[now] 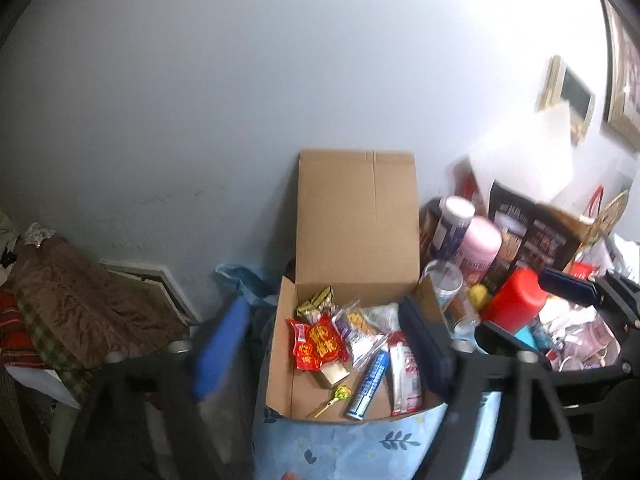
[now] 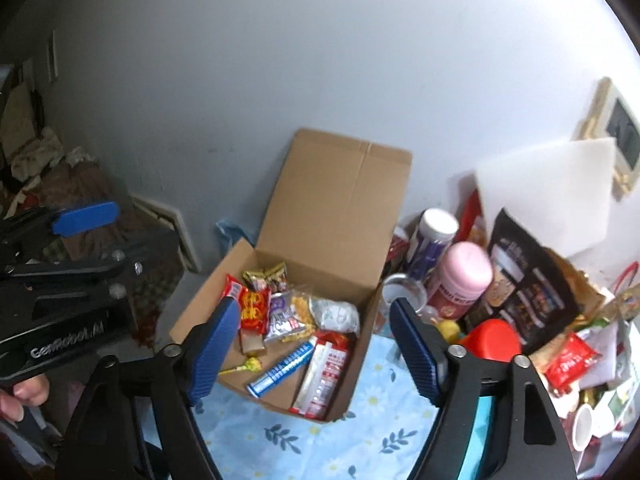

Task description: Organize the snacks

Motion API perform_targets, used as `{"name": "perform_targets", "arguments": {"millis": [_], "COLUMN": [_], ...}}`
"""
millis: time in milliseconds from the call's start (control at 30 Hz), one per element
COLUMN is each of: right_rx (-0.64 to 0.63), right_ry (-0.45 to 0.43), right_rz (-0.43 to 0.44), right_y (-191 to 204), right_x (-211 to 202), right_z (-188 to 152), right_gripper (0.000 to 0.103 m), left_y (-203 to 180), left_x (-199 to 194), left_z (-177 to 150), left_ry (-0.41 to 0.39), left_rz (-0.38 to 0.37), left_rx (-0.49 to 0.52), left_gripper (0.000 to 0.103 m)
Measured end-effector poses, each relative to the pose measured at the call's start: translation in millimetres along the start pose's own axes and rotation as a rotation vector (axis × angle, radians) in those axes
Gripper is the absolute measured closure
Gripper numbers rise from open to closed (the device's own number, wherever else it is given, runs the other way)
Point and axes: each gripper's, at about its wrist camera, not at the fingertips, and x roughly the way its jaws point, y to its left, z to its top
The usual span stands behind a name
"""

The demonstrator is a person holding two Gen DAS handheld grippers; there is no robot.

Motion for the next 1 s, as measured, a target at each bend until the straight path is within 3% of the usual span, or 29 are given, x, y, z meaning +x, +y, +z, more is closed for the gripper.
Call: {"name": "perform_targets", "arguments": {"millis": [367,700,1000], "right_rx": [0.011,0.049,0.087], "right_ry": [-0.088,-0.05,-0.003], "right_rz": [-0.072,-0.064,-0.033], "right_y": [8,24,32], "right_x": [-78,-106,-106], "right_z": [-33,-81,-112], "right_gripper": [0.009,0.009,0.009], "left_y": [-4,-4,-1], "left_x": [-69,-105,-119], "left_z": [-24,-70,-102], "left_ry": [-0.02,0.015,0.049], "left_rz": [-0.029,-0.013,-0.016], "left_rx": [0.006,0.02,0.016], "left_gripper": [0.022,0.022,0.022]}}
